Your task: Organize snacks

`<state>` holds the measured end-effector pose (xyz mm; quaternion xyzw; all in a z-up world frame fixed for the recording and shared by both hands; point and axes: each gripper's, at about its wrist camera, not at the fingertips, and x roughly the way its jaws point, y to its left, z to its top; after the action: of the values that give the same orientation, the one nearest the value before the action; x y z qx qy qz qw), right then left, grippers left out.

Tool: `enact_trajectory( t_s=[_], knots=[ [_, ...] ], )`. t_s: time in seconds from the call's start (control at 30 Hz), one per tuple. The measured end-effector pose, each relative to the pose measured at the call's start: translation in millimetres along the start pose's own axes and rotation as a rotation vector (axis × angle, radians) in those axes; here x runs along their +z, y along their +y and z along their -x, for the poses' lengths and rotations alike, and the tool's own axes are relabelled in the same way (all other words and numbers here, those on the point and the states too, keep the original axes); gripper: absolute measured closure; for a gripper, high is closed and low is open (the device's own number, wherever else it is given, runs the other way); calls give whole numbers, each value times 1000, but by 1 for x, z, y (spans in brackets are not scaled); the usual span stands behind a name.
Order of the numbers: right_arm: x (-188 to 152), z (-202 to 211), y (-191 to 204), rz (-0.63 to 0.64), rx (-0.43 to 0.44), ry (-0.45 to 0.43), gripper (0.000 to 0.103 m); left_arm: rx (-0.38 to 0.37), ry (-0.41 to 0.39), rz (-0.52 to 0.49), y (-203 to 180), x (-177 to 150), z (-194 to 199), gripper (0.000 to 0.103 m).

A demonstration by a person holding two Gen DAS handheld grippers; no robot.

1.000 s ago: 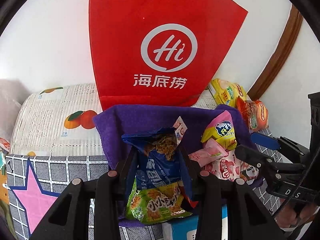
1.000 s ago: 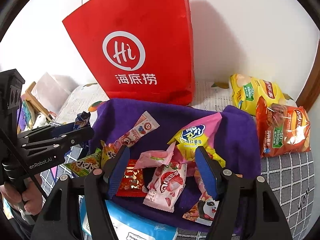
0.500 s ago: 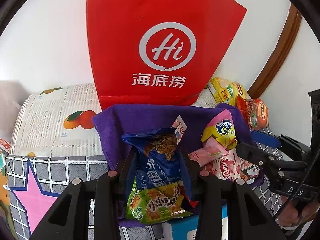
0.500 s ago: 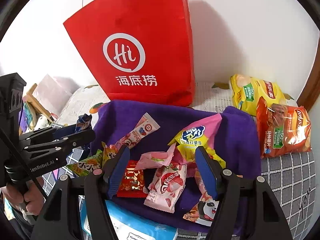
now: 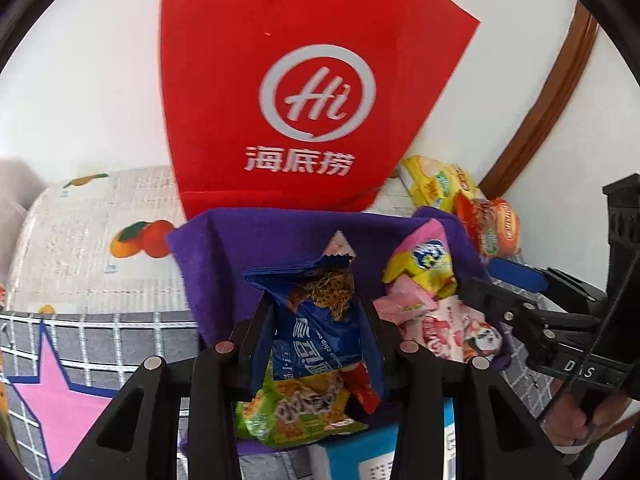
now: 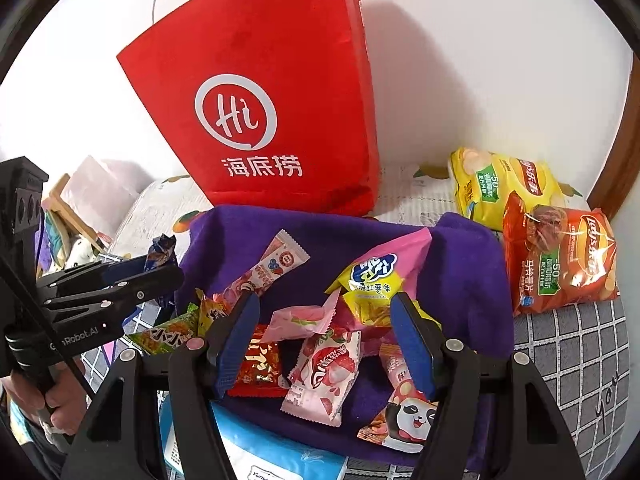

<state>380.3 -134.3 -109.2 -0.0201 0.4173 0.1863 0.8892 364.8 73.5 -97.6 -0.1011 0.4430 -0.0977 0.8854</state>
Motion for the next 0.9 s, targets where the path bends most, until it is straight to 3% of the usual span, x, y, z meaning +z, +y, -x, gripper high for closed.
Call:
enact_trajectory(
  t_s=[0.2, 0.53, 0.67, 0.9],
  knots=[
    [0, 4, -4, 2, -17, -12, 36, -58, 69, -18, -10, -6, -18, 65],
    [0, 8, -9, -14, -25, -22, 36, -26, 137, -53, -18, -14, -35, 64],
    [0, 8, -7, -5, -24, -20, 36, -13, 149, -50, -17, -13, -37, 50],
    [-1, 12, -1, 17, -21, -23, 36, -2, 137, -55, -22, -13, -31, 43]
  ],
)
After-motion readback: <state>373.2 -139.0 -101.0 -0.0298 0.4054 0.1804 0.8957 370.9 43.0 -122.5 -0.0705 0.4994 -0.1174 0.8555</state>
